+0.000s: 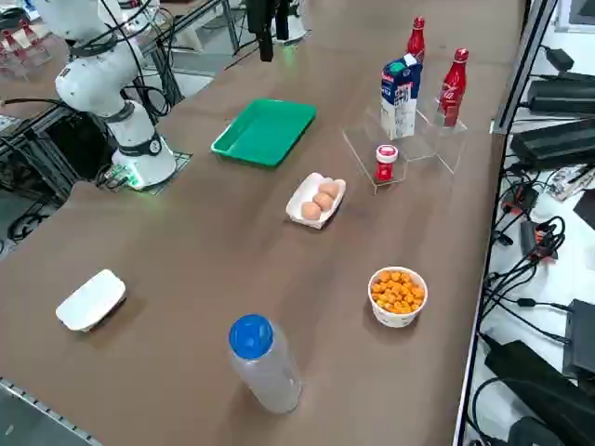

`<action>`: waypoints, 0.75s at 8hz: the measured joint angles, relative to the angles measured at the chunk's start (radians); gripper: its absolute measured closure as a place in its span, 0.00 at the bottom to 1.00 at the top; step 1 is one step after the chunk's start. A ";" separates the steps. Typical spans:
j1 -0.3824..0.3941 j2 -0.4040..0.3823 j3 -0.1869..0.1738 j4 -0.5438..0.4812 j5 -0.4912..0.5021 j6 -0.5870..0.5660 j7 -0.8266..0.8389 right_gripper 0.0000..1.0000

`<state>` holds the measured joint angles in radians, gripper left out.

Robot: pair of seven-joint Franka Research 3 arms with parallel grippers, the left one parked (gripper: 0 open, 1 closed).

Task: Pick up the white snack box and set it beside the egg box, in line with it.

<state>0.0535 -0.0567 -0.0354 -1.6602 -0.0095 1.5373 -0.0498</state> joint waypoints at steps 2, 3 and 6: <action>-0.001 0.000 0.000 0.000 0.000 0.000 -0.001 0.00; -0.002 0.000 0.000 0.001 0.000 0.000 -0.002 0.00; -0.019 0.000 -0.002 0.008 0.000 0.000 -0.008 0.00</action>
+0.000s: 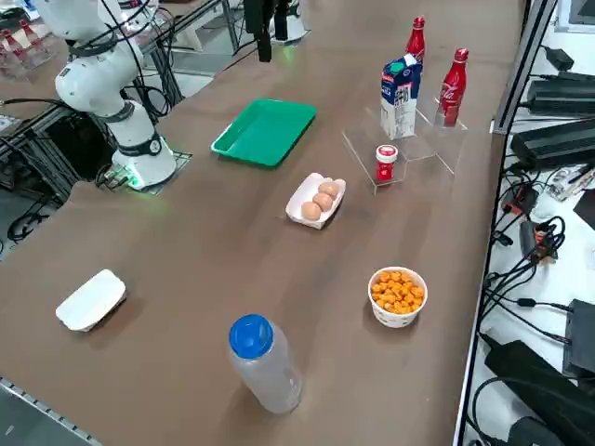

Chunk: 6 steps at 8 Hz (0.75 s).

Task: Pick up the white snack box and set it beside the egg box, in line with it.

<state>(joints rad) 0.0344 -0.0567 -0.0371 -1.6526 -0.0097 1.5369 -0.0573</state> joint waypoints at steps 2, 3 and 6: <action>-0.018 0.000 -0.001 0.002 -0.001 -0.006 -0.006 0.00; -0.027 0.000 -0.003 0.002 -0.006 -0.044 -0.008 0.00; -0.140 0.020 -0.009 -0.017 -0.080 -0.340 -0.012 0.00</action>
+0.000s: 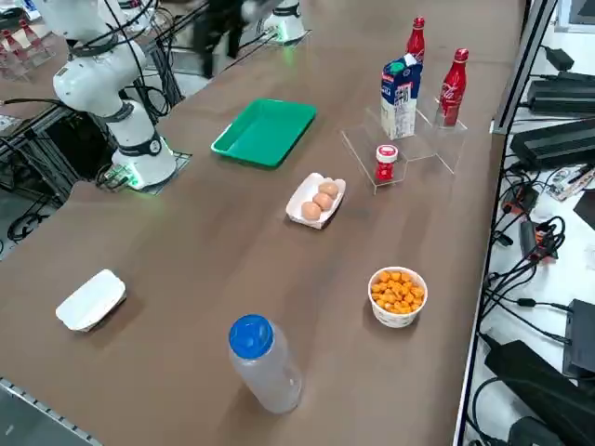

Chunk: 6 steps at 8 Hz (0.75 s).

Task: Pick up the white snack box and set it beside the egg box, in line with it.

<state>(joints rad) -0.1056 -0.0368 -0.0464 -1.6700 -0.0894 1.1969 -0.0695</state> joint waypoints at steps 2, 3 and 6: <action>-0.143 0.028 -0.007 -0.071 -0.043 0.009 -0.062 0.00; -0.229 0.040 -0.009 -0.102 -0.051 0.058 -0.113 0.00; -0.518 0.053 -0.015 -0.271 -0.058 0.386 -0.307 0.00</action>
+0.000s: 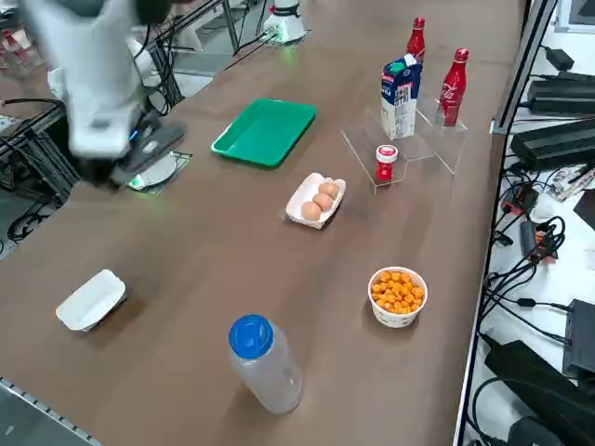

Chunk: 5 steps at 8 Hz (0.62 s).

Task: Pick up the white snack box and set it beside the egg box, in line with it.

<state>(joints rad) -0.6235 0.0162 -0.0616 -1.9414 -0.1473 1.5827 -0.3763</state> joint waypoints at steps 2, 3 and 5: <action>-0.110 0.003 0.000 -0.189 -0.001 0.263 -0.043 0.00; -0.147 0.009 0.002 -0.273 -0.003 0.382 -0.058 0.00; -0.223 0.055 0.003 -0.357 -0.006 0.523 -0.129 0.00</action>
<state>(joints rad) -0.8466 0.0708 -0.0588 -2.2981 -0.1532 2.1052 -0.5054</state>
